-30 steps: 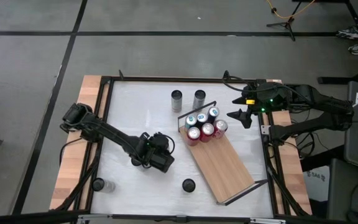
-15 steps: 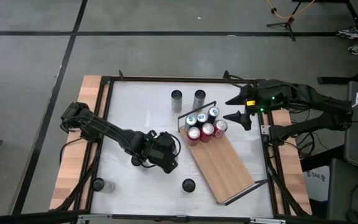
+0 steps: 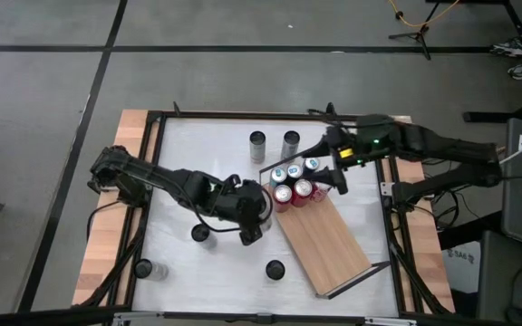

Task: Place canned beverage on shelf
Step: Put the white pink soda can on the shelf

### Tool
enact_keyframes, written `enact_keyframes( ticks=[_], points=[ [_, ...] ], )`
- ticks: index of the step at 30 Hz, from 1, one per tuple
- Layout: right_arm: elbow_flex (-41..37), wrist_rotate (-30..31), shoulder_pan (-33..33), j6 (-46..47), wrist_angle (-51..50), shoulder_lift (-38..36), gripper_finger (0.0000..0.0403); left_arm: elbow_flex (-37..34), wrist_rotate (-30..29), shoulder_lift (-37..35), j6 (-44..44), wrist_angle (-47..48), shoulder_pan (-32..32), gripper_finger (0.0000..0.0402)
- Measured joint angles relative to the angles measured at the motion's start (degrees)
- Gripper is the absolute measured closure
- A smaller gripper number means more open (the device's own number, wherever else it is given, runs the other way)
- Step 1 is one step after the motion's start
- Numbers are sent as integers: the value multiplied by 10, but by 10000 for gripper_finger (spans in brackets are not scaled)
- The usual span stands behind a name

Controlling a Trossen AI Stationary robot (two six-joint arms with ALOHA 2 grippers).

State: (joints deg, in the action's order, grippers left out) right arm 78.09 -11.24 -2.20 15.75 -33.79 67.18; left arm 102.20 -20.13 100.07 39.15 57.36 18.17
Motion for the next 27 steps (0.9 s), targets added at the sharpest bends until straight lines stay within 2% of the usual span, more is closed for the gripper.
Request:
enact_keyframes(
  ticks=[4,6,9,12,17,27],
  points=[
    [0,-43,4,-3,15,28,66,1,3,0,-21,1,-9,164],
    [0,-46,16,-15,17,40,66,1,4,0,-23,1,-13,163],
    [0,-11,45,-40,27,52,66,1,20,0,-24,2,-21,161],
    [0,47,75,-58,39,60,66,1,31,0,-24,1,-27,161],
    [0,124,114,-56,38,78,66,1,31,0,-24,-1,-33,160],
    [0,137,152,-49,37,127,66,1,22,0,-24,-44,-33,159]
  ],
)
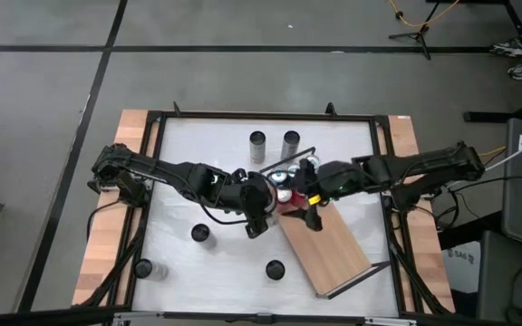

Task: Place canned beverage on shelf
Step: Put the white pink soda can on the shelf

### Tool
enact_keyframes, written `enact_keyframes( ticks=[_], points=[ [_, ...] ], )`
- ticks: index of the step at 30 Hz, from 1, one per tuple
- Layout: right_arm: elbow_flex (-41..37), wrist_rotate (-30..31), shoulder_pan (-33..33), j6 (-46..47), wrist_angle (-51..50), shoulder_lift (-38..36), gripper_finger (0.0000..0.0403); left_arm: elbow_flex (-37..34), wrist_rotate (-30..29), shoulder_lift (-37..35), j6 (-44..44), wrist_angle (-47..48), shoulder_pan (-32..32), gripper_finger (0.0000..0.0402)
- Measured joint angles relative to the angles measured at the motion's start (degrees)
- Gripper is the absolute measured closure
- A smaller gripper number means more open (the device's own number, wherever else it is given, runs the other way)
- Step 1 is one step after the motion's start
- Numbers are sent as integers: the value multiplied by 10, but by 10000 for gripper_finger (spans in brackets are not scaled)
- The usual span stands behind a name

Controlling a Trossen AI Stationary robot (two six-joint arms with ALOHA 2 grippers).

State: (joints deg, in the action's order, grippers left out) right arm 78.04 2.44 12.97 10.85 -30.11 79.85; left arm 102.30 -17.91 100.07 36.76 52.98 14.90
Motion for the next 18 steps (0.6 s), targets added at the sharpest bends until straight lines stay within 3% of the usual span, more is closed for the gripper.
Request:
enact_keyframes(
  ticks=[18],
  points=[
    [0,14,14,0,1,37,66,0,-12,1,0,-89,2,159]
  ],
)
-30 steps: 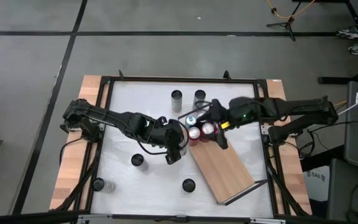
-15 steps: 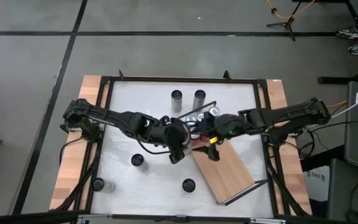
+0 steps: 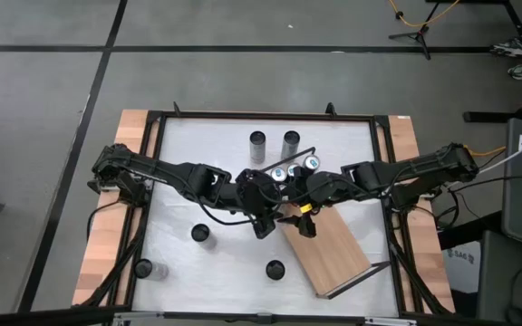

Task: Place canned beverage on shelf
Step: Put the white pink soda can on the shelf

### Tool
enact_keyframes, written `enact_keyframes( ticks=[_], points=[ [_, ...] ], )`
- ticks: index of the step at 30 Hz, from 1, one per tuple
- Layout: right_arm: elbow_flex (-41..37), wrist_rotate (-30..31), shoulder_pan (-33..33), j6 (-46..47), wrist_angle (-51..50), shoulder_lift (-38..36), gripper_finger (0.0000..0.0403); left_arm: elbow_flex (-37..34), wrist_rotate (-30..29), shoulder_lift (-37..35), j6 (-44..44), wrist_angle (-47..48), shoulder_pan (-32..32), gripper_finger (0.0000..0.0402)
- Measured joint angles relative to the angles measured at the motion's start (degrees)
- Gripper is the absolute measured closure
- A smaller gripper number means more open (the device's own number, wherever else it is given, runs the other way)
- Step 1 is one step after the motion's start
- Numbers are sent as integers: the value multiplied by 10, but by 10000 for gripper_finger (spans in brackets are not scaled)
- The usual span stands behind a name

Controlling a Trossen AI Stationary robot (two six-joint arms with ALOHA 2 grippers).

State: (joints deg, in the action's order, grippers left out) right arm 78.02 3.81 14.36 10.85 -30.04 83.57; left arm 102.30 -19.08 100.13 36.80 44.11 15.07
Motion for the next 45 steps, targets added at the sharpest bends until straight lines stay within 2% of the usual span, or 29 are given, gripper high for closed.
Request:
enact_keyframes(
  ticks=[8,14,21,32,36,42,45],
  points=[
    [0,1,0,0,0,0,66,0,-15,0,-12,-44,0,159],
    [0,-7,0,34,-18,-7,66,0,-26,0,-12,-41,0,159],
    [0,-3,0,40,-34,-33,66,0,-42,0,-9,-47,0,159],
    [0,-1,0,37,-31,-29,69,0,-56,0,1,-71,0,159],
    [0,2,0,37,-31,-32,94,0,-65,0,1,-76,0,159],
    [0,3,-1,36,-31,-32,162,0,-67,0,1,-76,0,159],
    [0,3,-1,36,-32,-34,174,0,-67,0,1,-76,0,155]
  ],
)
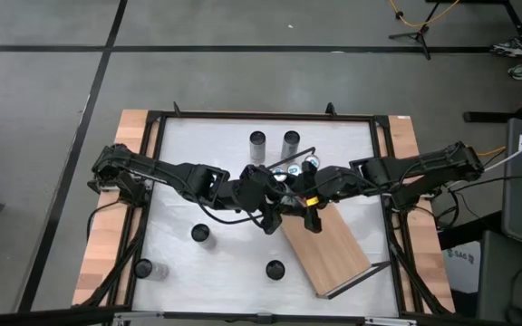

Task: Place canned beverage on shelf
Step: Put the white pink soda can on the shelf

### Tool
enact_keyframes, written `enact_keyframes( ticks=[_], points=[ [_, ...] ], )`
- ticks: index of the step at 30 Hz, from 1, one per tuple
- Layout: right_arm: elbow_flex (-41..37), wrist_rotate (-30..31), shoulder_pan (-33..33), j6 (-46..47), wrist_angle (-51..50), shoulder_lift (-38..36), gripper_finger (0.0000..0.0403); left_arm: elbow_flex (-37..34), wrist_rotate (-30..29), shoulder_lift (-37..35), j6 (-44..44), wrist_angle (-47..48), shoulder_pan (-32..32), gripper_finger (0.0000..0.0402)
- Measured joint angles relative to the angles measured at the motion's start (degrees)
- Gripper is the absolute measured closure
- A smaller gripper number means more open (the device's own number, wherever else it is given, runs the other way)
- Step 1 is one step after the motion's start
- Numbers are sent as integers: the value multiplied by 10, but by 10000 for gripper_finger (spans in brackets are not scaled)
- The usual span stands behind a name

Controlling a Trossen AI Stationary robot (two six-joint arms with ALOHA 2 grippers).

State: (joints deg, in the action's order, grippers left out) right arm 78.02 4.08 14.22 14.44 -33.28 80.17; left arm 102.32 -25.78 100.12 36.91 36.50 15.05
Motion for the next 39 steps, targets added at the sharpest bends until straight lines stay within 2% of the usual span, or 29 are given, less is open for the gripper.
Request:
enact_keyframes(
  ticks=[9,18,27,39],
  points=[
    [-1,0,0,-6,-4,-34,162,2,-5,0,0,-41,-1,128],
    [0,-2,0,-10,-15,-69,166,1,-2,0,-44,-121,-1,123],
    [0,-4,0,-13,-22,-74,165,0,0,0,-42,-132,-1,123],
    [0,-10,1,-14,-32,-90,166,0,39,0,-47,-137,-2,123]
  ],
)
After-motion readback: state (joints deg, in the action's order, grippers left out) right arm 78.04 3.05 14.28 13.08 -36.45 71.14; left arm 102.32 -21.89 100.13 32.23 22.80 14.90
